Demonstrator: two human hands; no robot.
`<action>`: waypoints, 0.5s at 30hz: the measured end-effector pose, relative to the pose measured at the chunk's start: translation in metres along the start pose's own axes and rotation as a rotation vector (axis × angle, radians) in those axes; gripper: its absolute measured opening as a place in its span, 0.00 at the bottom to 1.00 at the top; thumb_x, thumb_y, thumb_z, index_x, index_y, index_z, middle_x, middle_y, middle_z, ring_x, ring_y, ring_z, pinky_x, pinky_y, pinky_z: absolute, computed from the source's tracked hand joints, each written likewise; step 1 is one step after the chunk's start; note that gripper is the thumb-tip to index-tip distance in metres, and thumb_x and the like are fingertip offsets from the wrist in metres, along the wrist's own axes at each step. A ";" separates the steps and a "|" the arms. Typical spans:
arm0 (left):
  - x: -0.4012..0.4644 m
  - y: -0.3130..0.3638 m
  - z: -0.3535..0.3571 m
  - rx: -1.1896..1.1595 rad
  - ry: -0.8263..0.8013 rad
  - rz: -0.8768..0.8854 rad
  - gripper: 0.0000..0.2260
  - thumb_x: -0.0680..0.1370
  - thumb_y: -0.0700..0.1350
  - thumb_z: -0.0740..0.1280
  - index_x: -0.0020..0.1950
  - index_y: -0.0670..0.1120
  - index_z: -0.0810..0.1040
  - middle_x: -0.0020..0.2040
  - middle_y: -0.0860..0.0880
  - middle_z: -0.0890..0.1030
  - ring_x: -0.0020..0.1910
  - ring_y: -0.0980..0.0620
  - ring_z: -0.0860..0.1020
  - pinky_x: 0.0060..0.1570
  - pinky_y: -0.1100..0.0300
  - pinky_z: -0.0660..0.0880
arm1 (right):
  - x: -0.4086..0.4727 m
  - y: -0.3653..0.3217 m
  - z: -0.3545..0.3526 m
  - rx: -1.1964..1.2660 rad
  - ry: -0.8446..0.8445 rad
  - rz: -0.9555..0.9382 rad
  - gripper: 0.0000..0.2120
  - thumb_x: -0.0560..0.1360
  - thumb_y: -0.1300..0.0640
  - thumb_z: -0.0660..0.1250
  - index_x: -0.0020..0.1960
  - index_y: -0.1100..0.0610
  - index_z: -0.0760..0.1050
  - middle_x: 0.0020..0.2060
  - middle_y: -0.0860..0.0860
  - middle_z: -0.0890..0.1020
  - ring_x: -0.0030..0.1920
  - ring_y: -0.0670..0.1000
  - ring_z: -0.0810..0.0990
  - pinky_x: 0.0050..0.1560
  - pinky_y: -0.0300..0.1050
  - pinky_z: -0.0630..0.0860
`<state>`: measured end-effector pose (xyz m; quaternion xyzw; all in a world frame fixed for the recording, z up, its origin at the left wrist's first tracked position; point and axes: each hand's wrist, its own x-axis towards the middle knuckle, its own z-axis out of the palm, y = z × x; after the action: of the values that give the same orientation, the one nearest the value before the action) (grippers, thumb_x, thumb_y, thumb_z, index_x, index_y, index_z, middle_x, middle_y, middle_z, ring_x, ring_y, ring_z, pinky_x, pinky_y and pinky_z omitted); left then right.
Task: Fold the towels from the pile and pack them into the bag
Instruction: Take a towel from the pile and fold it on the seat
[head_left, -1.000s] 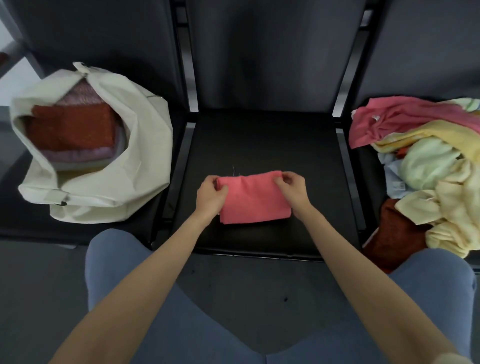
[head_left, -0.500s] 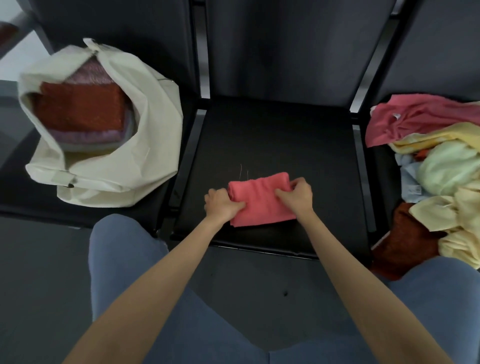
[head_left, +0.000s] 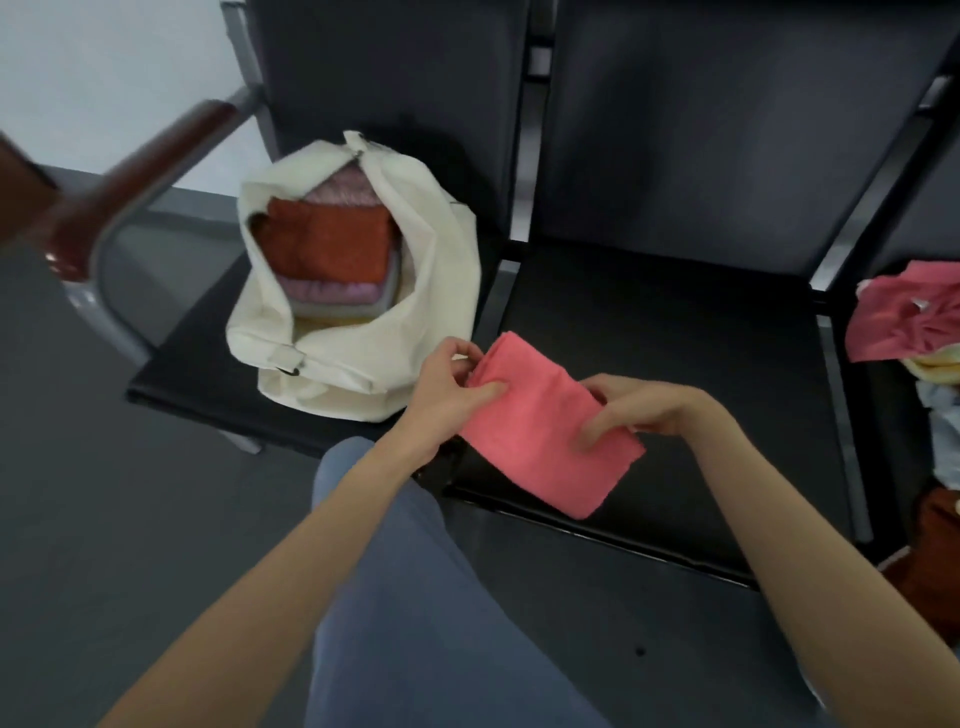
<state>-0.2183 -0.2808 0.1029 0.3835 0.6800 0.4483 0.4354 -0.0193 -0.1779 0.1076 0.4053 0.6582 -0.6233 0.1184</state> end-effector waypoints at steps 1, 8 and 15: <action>-0.001 0.004 -0.010 0.003 0.010 0.021 0.14 0.72 0.38 0.73 0.51 0.47 0.71 0.43 0.48 0.79 0.40 0.55 0.74 0.35 0.69 0.70 | 0.006 -0.014 0.007 -0.014 -0.007 -0.030 0.17 0.70 0.60 0.74 0.57 0.54 0.76 0.51 0.50 0.83 0.51 0.50 0.82 0.50 0.44 0.79; 0.025 0.011 -0.080 0.039 0.231 0.187 0.12 0.74 0.43 0.74 0.53 0.44 0.75 0.44 0.51 0.81 0.42 0.61 0.78 0.42 0.70 0.74 | 0.050 -0.088 0.029 -0.010 0.140 -0.241 0.12 0.74 0.52 0.71 0.56 0.54 0.78 0.48 0.48 0.84 0.47 0.46 0.83 0.44 0.38 0.78; 0.073 -0.056 -0.153 0.785 0.817 0.114 0.08 0.76 0.47 0.68 0.53 0.48 0.83 0.65 0.36 0.69 0.64 0.35 0.67 0.58 0.41 0.68 | 0.090 -0.153 0.029 -0.251 0.509 -0.432 0.11 0.76 0.52 0.68 0.52 0.59 0.78 0.47 0.52 0.82 0.46 0.50 0.81 0.48 0.47 0.78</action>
<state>-0.3932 -0.2730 0.0658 0.3481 0.8871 0.2966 -0.0628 -0.1910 -0.1534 0.1534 0.3814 0.8085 -0.4272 -0.1351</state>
